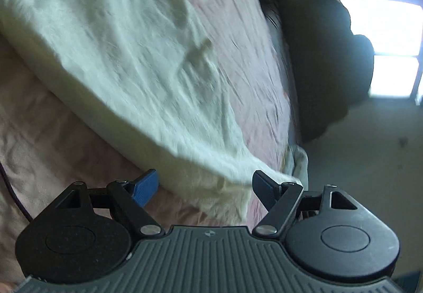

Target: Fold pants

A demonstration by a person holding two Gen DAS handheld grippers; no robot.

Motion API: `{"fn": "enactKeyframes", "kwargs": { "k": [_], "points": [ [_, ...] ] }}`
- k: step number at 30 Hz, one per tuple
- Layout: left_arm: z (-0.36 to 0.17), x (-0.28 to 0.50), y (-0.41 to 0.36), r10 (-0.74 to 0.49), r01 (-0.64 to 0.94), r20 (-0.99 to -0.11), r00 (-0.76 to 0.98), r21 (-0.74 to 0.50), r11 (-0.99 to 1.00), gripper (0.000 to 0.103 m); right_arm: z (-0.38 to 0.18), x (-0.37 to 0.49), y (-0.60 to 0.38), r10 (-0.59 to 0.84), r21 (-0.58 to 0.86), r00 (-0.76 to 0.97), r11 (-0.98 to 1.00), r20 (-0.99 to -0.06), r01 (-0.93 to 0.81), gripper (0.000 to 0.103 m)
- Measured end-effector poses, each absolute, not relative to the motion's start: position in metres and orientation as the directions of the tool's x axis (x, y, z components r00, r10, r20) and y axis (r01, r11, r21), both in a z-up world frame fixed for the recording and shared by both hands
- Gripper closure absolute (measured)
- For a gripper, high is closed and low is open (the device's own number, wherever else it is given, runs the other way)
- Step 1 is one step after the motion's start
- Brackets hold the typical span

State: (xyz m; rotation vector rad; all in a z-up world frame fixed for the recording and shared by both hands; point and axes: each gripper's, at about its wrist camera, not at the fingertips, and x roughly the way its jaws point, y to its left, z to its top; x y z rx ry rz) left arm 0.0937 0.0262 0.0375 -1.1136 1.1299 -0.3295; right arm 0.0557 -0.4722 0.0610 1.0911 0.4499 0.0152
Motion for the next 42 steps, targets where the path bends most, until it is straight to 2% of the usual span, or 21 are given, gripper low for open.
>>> {"fn": "enactKeyframes", "kwargs": {
  "k": [3, 8, 11, 13, 15, 16, 18, 21, 23, 27, 29, 31, 33, 34, 35, 36, 37, 39, 41, 42],
  "points": [
    [0.036, 0.101, 0.029, -0.627, -0.367, -0.621, 0.47, -0.784, 0.501, 0.024, 0.067, 0.05, -0.473, 0.25, 0.868, 0.915, 0.465, -0.317, 0.173, 0.099],
    [0.038, 0.108, 0.024, -0.571, -0.389, -0.65, 0.501, -0.759, 0.522, 0.026, 0.063, 0.039, -0.482, 0.268, 0.891, 0.919, 0.426, -0.288, 0.155, 0.099],
    [0.036, 0.113, 0.027, -0.502, -0.446, -0.691, 0.519, -0.721, 0.531, 0.047, 0.056, 0.034, -0.485, 0.281, 0.901, 0.918, 0.408, -0.28, 0.15, 0.099],
    [0.032, 0.119, 0.029, -0.459, -0.458, -0.731, 0.505, -0.678, 0.575, 0.078, 0.05, 0.03, -0.489, 0.279, 0.904, 0.916, 0.396, -0.287, 0.162, 0.099],
    [0.03, 0.12, 0.027, -0.438, -0.443, -0.753, 0.491, -0.649, 0.619, 0.082, 0.046, 0.026, -0.493, 0.281, 0.905, 0.913, 0.389, -0.296, 0.174, 0.099],
    [0.03, 0.118, 0.025, -0.431, -0.421, -0.757, 0.491, -0.639, 0.644, 0.091, 0.046, 0.022, -0.495, 0.283, 0.904, 0.914, 0.393, -0.292, 0.167, 0.099],
    [0.022, 0.112, 0.02, -0.409, -0.381, -0.782, 0.47, -0.598, 0.705, 0.091, 0.036, 0.003, -0.495, 0.272, 0.892, 0.909, 0.413, -0.315, 0.185, 0.099],
    [0.006, 0.105, 0.023, -0.407, -0.392, -0.791, 0.458, -0.59, 0.706, 0.091, -0.028, -0.024, -0.501, 0.278, 0.874, 0.846, 0.322, -0.456, 0.365, 0.098],
    [0.011, 0.108, 0.02, -0.386, -0.361, -0.795, 0.467, -0.57, 0.738, 0.092, -0.049, -0.033, -0.501, 0.287, 0.884, 0.845, 0.271, -0.451, 0.38, 0.098],
    [0.012, 0.108, 0.02, -0.389, -0.345, -0.797, 0.463, -0.566, 0.749, 0.093, -0.028, -0.029, -0.498, 0.248, 0.866, 0.854, 0.341, -0.457, 0.365, 0.095],
    [0.01, 0.108, 0.021, -0.397, -0.343, -0.791, 0.465, -0.574, 0.744, 0.084, -0.02, -0.032, -0.505, 0.198, 0.832, 0.842, 0.375, -0.502, 0.408, 0.089],
    [0.009, 0.109, 0.022, -0.405, -0.345, -0.786, 0.466, -0.583, 0.735, 0.083, -0.015, -0.041, -0.52, 0.147, 0.805, 0.829, 0.381, -0.539, 0.455, 0.084],
    [0.01, 0.11, 0.02, -0.409, -0.323, -0.781, 0.473, -0.585, 0.744, 0.082, -0.005, -0.051, -0.535, 0.103, 0.797, 0.844, 0.405, -0.526, 0.447, 0.08],
    [0.01, 0.108, 0.02, -0.411, -0.317, -0.776, 0.478, -0.589, 0.743, 0.082, 0.002, -0.051, -0.541, 0.097, 0.799, 0.856, 0.425, -0.508, 0.426, 0.073],
    [0.01, 0.107, 0.02, -0.416, -0.312, -0.77, 0.484, -0.596, 0.74, 0.081, 0.01, -0.046, -0.547, 0.12, 0.803, 0.868, 0.457, -0.482, 0.383, 0.06],
    [0.011, 0.106, 0.019, -0.425, -0.301, -0.763, 0.487, -0.603, 0.738, 0.08, 0.017, -0.034, -0.552, 0.163, 0.8, 0.873, 0.503, -0.46, 0.327, 0.05],
    [0.012, 0.105, 0.019, -0.431, -0.292, -0.76, 0.487, -0.607, 0.739, 0.079, 0.024, -0.02, -0.555, 0.189, 0.782, 0.867, 0.549, -0.461, 0.296, 0.034],
    [0.019, 0.101, 0.018, -0.434, -0.268, -0.753, 0.495, -0.607, 0.748, 0.076, 0.036, 0.014, -0.552, 0.179, 0.678, 0.834, 0.681, -0.521, 0.277, 0.031],
    [0.028, 0.095, 0.017, -0.406, -0.241, -0.75, 0.522, -0.586, 0.773, 0.065, 0.041, 0.052, -0.541, 0.16, 0.536, 0.787, 0.809, -0.596, 0.241, 0.031],
    [0.032, 0.093, 0.018, -0.392, -0.233, -0.746, 0.539, -0.579, 0.781, 0.055, 0.041, 0.066, -0.536, 0.16, 0.493, 0.767, 0.84, -0.622, 0.224, 0.031]
  ]
}}
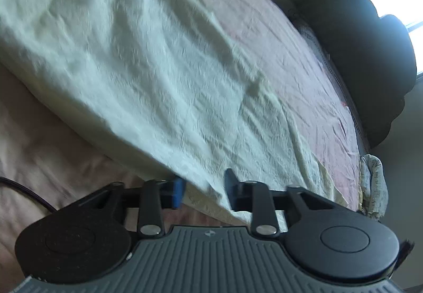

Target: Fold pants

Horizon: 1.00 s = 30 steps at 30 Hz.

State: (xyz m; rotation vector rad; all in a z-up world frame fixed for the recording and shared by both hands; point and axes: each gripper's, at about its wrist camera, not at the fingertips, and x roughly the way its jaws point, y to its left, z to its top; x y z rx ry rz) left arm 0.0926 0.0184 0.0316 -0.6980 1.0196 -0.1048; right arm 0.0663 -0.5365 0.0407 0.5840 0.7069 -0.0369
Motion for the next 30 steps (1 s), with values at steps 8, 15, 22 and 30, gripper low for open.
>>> {"fn": "enactKeyframes", "kwargs": {
  "k": [8, 15, 22, 30],
  "points": [
    [0.03, 0.094, 0.029, -0.358, -0.244, -0.751, 0.555, -0.558, 0.793, 0.042, 0.026, 0.112, -0.521, 0.192, 0.419, 0.71, 0.894, -0.678, 0.158, 0.075],
    [0.027, 0.096, 0.024, -0.354, -0.22, -0.741, 0.57, -0.553, 0.804, 0.038, 0.026, 0.105, -0.523, 0.25, 0.451, 0.707, 0.886, -0.662, 0.109, 0.074],
    [0.027, 0.093, 0.023, -0.347, -0.207, -0.738, 0.578, -0.544, 0.813, 0.037, 0.028, 0.108, -0.524, 0.236, 0.482, 0.767, 0.87, -0.597, 0.107, 0.099],
    [0.027, 0.091, 0.024, -0.361, -0.173, -0.73, 0.58, -0.543, 0.821, 0.036, 0.001, 0.109, -0.531, 0.24, 0.538, 0.731, 0.819, -0.639, 0.201, 0.095]
  ]
}}
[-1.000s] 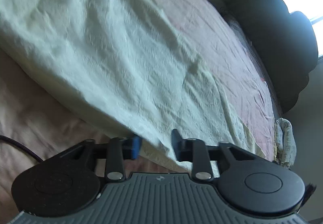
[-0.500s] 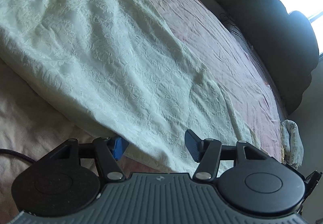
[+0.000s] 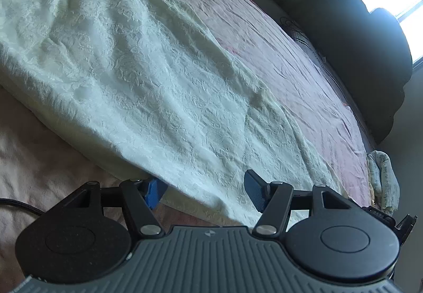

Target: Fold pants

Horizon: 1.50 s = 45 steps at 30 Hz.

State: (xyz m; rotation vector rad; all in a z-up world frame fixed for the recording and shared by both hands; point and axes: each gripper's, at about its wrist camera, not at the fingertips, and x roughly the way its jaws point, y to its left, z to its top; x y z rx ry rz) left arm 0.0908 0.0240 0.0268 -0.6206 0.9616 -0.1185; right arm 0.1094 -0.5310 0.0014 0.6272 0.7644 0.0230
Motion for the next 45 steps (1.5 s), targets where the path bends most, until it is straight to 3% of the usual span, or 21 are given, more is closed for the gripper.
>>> {"fn": "enactKeyframes", "kwargs": {
  "k": [4, 9, 11, 14, 18, 20, 28, 29, 30, 31, 39, 42, 45],
  "points": [
    [0.038, 0.086, 0.036, -0.371, -0.14, -0.742, 0.558, -0.525, 0.84, 0.036, 0.021, 0.085, -0.548, 0.164, 0.59, 0.8, 0.761, -0.577, 0.27, 0.089],
    [0.061, 0.057, 0.055, -0.303, -0.042, -0.749, 0.589, -0.402, 0.915, 0.036, 0.056, 0.063, -0.513, 0.181, 0.534, 0.83, 0.83, -0.528, 0.159, 0.088],
    [0.068, 0.05, 0.067, -0.258, -0.058, -0.734, 0.628, -0.375, 0.925, 0.034, 0.059, 0.063, -0.488, 0.229, 0.521, 0.81, 0.847, -0.541, 0.108, 0.069],
    [0.068, 0.052, 0.1, -0.152, -0.196, -0.729, 0.667, -0.369, 0.909, 0.032, 0.054, 0.069, -0.447, 0.283, 0.49, 0.769, 0.87, -0.574, 0.046, 0.054],
    [0.065, 0.06, 0.165, -0.054, -0.45, -0.729, 0.682, -0.477, 0.755, 0.032, 0.047, 0.072, -0.402, 0.29, 0.392, 0.703, 0.92, -0.65, -0.017, 0.054],
    [0.061, 0.06, 0.195, -0.063, -0.52, -0.723, 0.688, -0.552, 0.652, 0.032, 0.047, 0.067, -0.394, 0.314, 0.394, 0.683, 0.918, -0.66, -0.042, 0.054],
    [0.039, 0.088, 0.246, -0.08, -0.6, -0.738, 0.67, -0.602, 0.527, 0.032, 0.041, 0.055, -0.395, 0.323, 0.438, 0.662, 0.899, -0.676, 0.009, 0.053],
    [0.041, 0.089, 0.246, -0.049, -0.602, -0.735, 0.677, -0.591, 0.537, 0.034, 0.037, 0.056, -0.396, 0.311, 0.432, 0.655, 0.902, -0.688, 0.025, 0.053],
    [0.043, 0.09, 0.246, -0.002, -0.614, -0.74, 0.672, -0.56, 0.556, 0.053, 0.032, 0.056, -0.397, 0.301, 0.429, 0.65, 0.902, -0.698, 0.043, 0.054],
    [0.046, 0.088, 0.242, 0.049, -0.629, -0.753, 0.657, -0.511, 0.586, 0.083, 0.028, 0.057, -0.399, 0.293, 0.426, 0.642, 0.903, -0.709, 0.058, 0.054],
    [0.064, 0.071, 0.243, 0.141, -0.598, -0.692, 0.708, -0.481, 0.641, 0.091, 0.019, 0.05, -0.397, 0.264, 0.385, 0.641, 0.922, -0.721, 0.053, 0.054],
    [0.042, 0.076, 0.257, 0.132, -0.648, -0.751, 0.647, -0.45, 0.614, 0.091, 0.017, 0.05, -0.4, 0.277, 0.401, 0.644, 0.915, -0.714, 0.051, 0.054],
    [0.046, 0.076, 0.249, 0.142, -0.616, -0.727, 0.672, -0.443, 0.651, 0.094, 0.016, 0.051, -0.4, 0.294, 0.427, 0.649, 0.903, -0.701, 0.053, 0.046]
  ]
}}
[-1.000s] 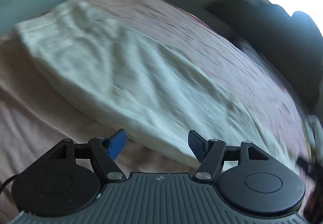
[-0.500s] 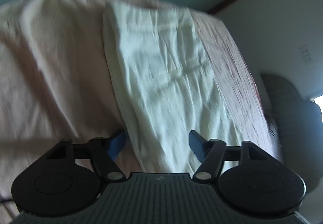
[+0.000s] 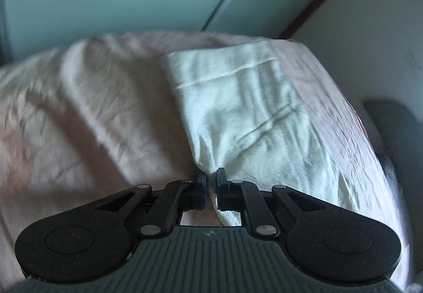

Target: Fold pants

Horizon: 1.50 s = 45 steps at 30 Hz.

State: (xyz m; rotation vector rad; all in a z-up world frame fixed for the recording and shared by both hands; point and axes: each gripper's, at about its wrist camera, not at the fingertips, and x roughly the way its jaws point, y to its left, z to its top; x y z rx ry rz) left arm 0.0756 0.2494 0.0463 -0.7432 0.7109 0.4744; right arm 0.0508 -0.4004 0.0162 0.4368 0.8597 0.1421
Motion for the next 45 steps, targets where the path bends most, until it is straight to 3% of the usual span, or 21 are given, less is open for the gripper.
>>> {"fn": "enactKeyframes", "kwargs": {
  "k": [2, 5, 7, 10, 14, 15, 16, 17, 18, 24, 31, 35, 36, 39, 42, 45],
  "points": [
    [0.05, 0.075, 0.254, 0.104, -0.601, -0.715, 0.691, -0.489, 0.632, 0.078, 0.017, 0.05, -0.398, 0.297, 0.432, 0.652, 0.9, -0.697, 0.052, 0.039],
    [0.051, 0.069, 0.277, 0.105, -0.64, -0.708, 0.698, -0.552, 0.535, 0.064, 0.017, 0.049, -0.396, 0.306, 0.444, 0.662, 0.895, -0.684, 0.046, 0.032],
    [0.052, 0.062, 0.297, 0.12, -0.635, -0.67, 0.733, -0.61, 0.475, 0.038, 0.016, 0.048, -0.396, 0.31, 0.456, 0.668, 0.889, -0.677, 0.05, 0.031],
    [0.049, 0.07, 0.32, 0.139, -0.646, -0.657, 0.741, -0.641, 0.414, 0.031, 0.015, 0.048, -0.399, 0.323, 0.485, 0.675, 0.873, -0.664, 0.058, 0.029],
    [0.045, 0.087, 0.332, 0.095, -0.639, -0.663, 0.743, -0.658, 0.398, 0.03, 0.013, 0.048, -0.402, 0.337, 0.518, 0.681, 0.852, -0.65, 0.073, 0.026],
    [0.046, 0.09, 0.33, 0.11, -0.633, -0.657, 0.746, -0.648, 0.424, 0.036, 0.013, 0.048, -0.403, 0.336, 0.52, 0.682, 0.851, -0.65, 0.075, 0.026],
    [0.048, 0.094, 0.329, 0.129, -0.634, -0.656, 0.744, -0.632, 0.446, 0.065, 0.013, 0.048, -0.402, 0.336, 0.521, 0.682, 0.85, -0.65, 0.077, 0.026],
    [0.049, 0.099, 0.328, 0.146, -0.65, -0.675, 0.723, -0.594, 0.474, 0.082, 0.013, 0.048, -0.403, 0.336, 0.523, 0.682, 0.849, -0.65, 0.08, 0.026],
    [0.05, 0.104, 0.327, 0.155, -0.665, -0.699, 0.698, -0.553, 0.502, 0.084, 0.013, 0.048, -0.403, 0.336, 0.524, 0.681, 0.848, -0.651, 0.082, 0.026],
    [0.073, 0.1, 0.327, 0.159, -0.639, -0.706, 0.69, -0.491, 0.592, 0.083, 0.016, 0.048, -0.4, 0.315, 0.49, 0.664, 0.867, -0.679, 0.089, 0.026],
    [0.064, 0.113, 0.316, 0.207, -0.652, -0.732, 0.649, -0.395, 0.647, 0.083, 0.013, 0.042, -0.392, 0.29, 0.448, 0.686, 0.892, -0.668, 0.06, 0.026],
    [0.073, 0.106, 0.312, 0.176, -0.629, -0.73, 0.661, -0.411, 0.66, 0.057, 0.021, 0.028, -0.408, 0.259, 0.535, 0.731, 0.828, -0.632, 0.17, 0.026],
    [0.078, 0.101, 0.31, 0.18, -0.626, -0.726, 0.664, -0.408, 0.665, 0.045, 0.023, 0.016, -0.419, 0.259, 0.597, 0.764, 0.778, -0.59, 0.198, 0.026],
    [0.095, 0.087, 0.294, 0.26, -0.601, -0.677, 0.689, -0.333, 0.726, 0.042, 0.018, -0.021, -0.445, 0.257, 0.746, 0.841, 0.624, -0.476, 0.232, 0.026],
    [0.106, 0.08, 0.269, 0.286, -0.554, -0.623, 0.728, -0.287, 0.782, 0.042, 0.006, -0.047, -0.46, 0.188, 0.77, 0.847, 0.545, -0.497, 0.331, 0.024],
    [0.116, 0.081, 0.237, 0.236, -0.475, -0.596, 0.767, -0.282, 0.833, 0.042, -0.005, -0.06, -0.468, 0.121, 0.766, 0.847, 0.508, -0.517, 0.395, 0.025]
  ]
}}
